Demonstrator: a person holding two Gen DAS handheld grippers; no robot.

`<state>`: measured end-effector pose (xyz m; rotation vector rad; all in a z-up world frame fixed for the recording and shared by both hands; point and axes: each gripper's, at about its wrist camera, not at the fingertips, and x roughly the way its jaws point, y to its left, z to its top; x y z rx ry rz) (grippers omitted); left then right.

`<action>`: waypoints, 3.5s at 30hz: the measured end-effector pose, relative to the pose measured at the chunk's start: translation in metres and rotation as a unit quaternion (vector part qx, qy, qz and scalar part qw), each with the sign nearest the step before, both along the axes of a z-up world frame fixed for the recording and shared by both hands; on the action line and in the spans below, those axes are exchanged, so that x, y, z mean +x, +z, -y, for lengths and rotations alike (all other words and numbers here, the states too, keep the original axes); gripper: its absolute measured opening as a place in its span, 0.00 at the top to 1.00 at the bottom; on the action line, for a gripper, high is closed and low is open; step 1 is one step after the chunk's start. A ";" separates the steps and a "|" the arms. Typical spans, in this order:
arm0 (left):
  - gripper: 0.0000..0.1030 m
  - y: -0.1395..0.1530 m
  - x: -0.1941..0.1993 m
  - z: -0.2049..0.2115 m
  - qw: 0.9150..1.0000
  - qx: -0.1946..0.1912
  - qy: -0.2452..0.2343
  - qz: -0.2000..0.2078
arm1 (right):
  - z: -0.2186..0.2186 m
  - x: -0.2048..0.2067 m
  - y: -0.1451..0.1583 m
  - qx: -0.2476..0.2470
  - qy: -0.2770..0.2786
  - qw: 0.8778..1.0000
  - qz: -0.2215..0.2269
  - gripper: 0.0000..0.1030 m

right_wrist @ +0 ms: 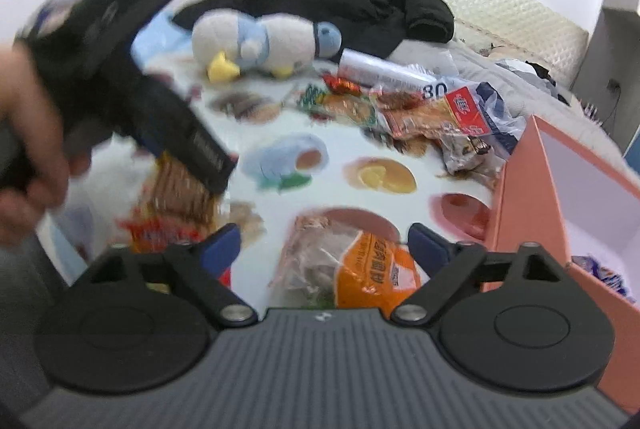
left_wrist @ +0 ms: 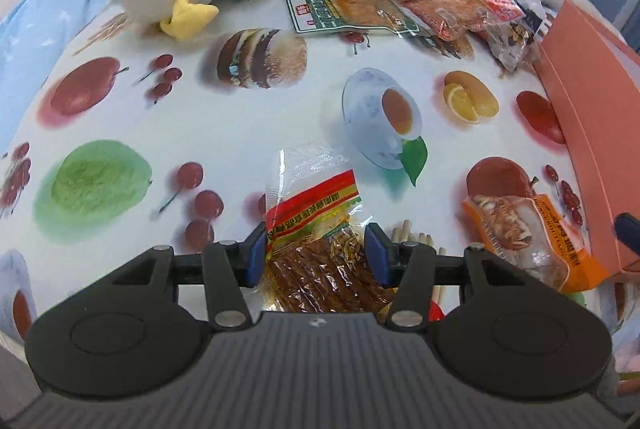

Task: Organize snacks
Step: 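Lift the spicy strip pack with left tool while right tool holds its bag, then carry the strip pack with left tool while right tool carries orange bag toward pink box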

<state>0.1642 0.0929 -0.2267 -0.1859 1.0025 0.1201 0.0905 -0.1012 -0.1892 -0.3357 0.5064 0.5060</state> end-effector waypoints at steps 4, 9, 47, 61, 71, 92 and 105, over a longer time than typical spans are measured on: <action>0.46 0.000 -0.006 -0.001 1.000 0.005 0.000 0.005 | -0.002 0.011 -0.003 0.024 -0.016 0.999 -0.027 0.10; 0.46 -0.002 -0.011 0.001 1.000 0.009 -0.006 0.013 | 0.000 0.031 -0.010 0.044 -0.071 0.996 -0.040 0.11; 0.93 0.013 -0.033 0.001 0.997 -0.066 0.001 0.031 | 0.021 0.047 -0.011 0.077 -0.076 0.988 -0.114 0.47; 0.97 0.088 -0.052 0.030 0.992 -0.067 -0.034 0.102 | 0.038 0.036 0.036 0.114 -0.088 0.985 -0.100 0.48; 0.97 0.157 -0.070 0.060 0.984 -0.064 -0.062 0.155 | 0.063 0.007 0.094 0.158 -0.097 0.981 -0.056 0.48; 0.97 0.226 -0.068 0.179 0.951 -0.115 -0.177 0.228 | 0.182 -0.016 0.132 0.174 -0.221 0.960 0.002 0.48; 0.97 0.211 0.000 0.251 0.949 -0.116 -0.210 0.203 | 0.246 0.013 0.129 0.176 -0.272 0.946 0.007 0.48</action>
